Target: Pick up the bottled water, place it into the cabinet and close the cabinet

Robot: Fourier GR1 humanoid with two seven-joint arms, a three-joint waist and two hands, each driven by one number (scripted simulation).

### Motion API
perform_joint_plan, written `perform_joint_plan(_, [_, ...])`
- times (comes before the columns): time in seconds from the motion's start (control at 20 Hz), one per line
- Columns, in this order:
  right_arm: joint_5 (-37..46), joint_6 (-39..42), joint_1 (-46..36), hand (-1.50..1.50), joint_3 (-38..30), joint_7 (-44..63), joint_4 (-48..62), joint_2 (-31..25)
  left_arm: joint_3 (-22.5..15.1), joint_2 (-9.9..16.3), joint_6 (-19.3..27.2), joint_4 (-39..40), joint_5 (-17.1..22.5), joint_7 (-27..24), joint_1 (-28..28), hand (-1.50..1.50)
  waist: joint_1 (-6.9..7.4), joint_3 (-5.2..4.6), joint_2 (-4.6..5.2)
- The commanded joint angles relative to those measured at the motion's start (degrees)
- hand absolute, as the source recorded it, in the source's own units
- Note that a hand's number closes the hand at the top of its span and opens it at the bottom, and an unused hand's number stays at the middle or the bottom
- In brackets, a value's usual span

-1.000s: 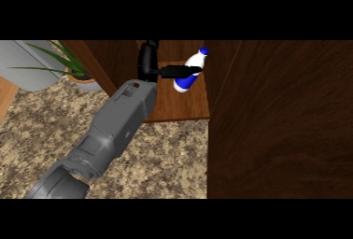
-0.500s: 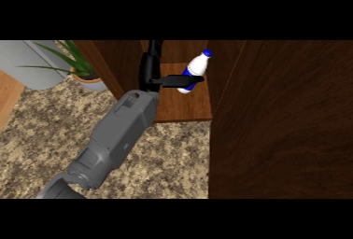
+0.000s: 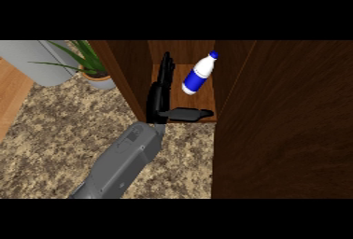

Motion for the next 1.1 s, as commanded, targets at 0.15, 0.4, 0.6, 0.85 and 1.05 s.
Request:
perform_joint_plan(0.15, [-3.54, -3.65, 0.83, -1.50, -4.10, 4.38, -9.54, -1.93, -8.87, 0.00, 5.38, -17.98, -0.41, 1.05, 14.03, -1.50, 1.21, -0.01, 0.11])
perform_joint_plan(0.4, [-1.13, -2.14, 1.55, -1.50, -3.25, 3.47, -9.93, -0.64, -12.49, 3.86, 1.40, -28.47, -1.63, 1.31, 25.09, 1.50, 0.82, 0.01, 0.18])
perform_joint_plan(0.6, [1.36, 0.87, 2.39, 1.50, -0.18, 4.40, -10.92, -0.79, -15.82, 6.07, 2.40, -33.98, -4.50, 2.65, 27.86, 1.50, 0.29, 0.04, 0.31])
perform_joint_plan(0.85, [1.67, 3.72, 3.74, 1.50, 2.21, 5.62, -12.67, -2.72, -16.92, 17.19, -0.16, -45.56, -4.40, 3.38, 37.66, 1.50, 0.75, -0.01, 0.18])
perform_joint_plan(1.05, [2.74, 5.83, 4.66, 1.50, 1.60, 5.03, -12.59, -3.54, -13.37, 25.05, -3.38, -51.42, -3.01, 2.58, 42.62, 1.50, 0.59, -0.03, 0.12])
